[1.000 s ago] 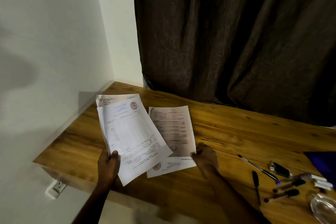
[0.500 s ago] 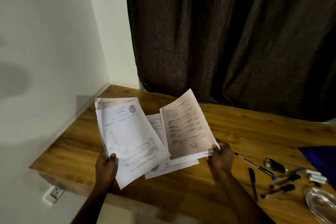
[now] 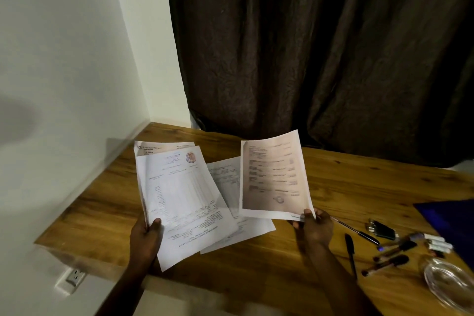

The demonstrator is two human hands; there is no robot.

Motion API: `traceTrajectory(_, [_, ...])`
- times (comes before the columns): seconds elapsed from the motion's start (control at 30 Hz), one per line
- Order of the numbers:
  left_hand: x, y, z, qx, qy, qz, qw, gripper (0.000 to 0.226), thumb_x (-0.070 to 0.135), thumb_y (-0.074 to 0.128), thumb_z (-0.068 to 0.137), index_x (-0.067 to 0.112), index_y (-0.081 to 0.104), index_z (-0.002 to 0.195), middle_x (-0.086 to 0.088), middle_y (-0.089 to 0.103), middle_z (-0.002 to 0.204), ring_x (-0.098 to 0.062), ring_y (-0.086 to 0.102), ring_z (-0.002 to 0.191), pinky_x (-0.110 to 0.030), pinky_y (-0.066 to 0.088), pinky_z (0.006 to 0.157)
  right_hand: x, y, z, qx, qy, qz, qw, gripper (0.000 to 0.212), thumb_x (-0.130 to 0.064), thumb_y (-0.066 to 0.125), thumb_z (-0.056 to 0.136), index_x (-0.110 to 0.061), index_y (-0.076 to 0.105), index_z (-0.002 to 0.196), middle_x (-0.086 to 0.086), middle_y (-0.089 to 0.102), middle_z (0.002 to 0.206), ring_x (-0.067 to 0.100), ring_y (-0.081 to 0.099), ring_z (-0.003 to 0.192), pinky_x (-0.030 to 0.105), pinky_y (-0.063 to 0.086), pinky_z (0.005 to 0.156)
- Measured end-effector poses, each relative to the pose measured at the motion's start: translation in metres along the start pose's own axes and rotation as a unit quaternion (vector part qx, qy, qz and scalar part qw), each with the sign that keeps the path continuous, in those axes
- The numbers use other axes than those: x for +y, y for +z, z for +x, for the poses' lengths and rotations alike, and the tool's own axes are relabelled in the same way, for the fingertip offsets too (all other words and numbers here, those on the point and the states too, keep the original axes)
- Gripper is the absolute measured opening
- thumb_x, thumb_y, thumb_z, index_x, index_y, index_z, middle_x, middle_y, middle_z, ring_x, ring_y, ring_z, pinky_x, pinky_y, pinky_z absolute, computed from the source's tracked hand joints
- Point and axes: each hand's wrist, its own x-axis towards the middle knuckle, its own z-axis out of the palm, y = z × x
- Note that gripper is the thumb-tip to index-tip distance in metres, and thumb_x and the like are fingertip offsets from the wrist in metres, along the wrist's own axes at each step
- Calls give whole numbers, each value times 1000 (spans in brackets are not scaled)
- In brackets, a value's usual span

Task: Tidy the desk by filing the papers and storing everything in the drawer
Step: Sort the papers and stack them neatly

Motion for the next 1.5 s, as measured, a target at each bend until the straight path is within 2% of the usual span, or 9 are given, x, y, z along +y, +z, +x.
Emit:
traceTrajectory(0.1, [4,1,0,-11,-15,-20,1000,26,10,60,95,6,58,120,-14,66,112,-34,64,101,-52,54,88,7,4,-3,-27,18,19,999,13,-6,58,95,-17,54,90,16,63,104,34,66,84,57,57,78])
traceTrajectory(0.2, [7,1,1,-23,-37,-39,998,30,14,63,94,5,58,122,-14,67,115,-36,64,104,-56,54,89,9,10,-10,-53,30,41,997,18,-4,57,95,-19,54,87,9,63,94,28,64,82,52,58,75])
traceTrajectory(0.3, [11,6,-2,-31,-57,-59,996,34,16,66,92,3,58,122,-15,67,115,-36,65,101,-56,54,89,12,17,-15,-84,25,33,996,16,-5,56,96,-19,55,88,8,63,95,29,65,85,46,58,70])
traceTrajectory(0.47, [16,14,-14,-30,-72,-77,994,38,19,67,91,3,57,124,-14,67,114,-35,66,101,-54,56,86,20,23,-19,-123,19,8,992,6,-7,55,97,-12,56,100,14,63,106,34,66,94,49,59,76])
traceTrajectory(0.63, [14,10,-13,-25,-77,-85,993,38,18,66,92,4,56,125,-15,66,116,-35,65,103,-55,55,88,21,19,-19,-135,13,6,991,17,-8,55,97,-5,56,113,14,63,108,33,66,93,36,60,62])
traceTrajectory(0.83, [17,13,-14,-24,-69,-76,994,34,18,64,93,5,56,123,-13,64,113,-36,64,103,-53,55,88,19,11,-10,-142,8,4,990,17,-12,59,95,-5,58,110,20,68,106,36,69,81,33,60,55])
traceTrajectory(1.07, [18,13,-13,-20,-68,-77,994,35,18,64,93,2,57,124,-17,66,114,-36,65,102,-53,55,88,11,4,-11,-152,9,38,988,5,-12,57,96,-14,59,100,16,66,98,29,64,74,26,54,46])
traceTrajectory(1.27, [21,14,-14,-27,-67,-83,994,33,18,64,93,4,57,121,-16,66,113,-35,64,101,-52,55,88,6,5,-12,-178,-41,-20,983,9,-15,56,97,-22,61,95,15,67,91,25,63,71,31,52,51])
traceTrajectory(1.5, [20,11,-15,-56,-76,-92,991,22,17,67,91,11,60,110,-16,69,108,-34,69,94,-56,57,82,6,19,-14,-257,-68,-114,957,16,-24,60,95,-14,63,108,19,71,92,25,67,71,30,52,50])
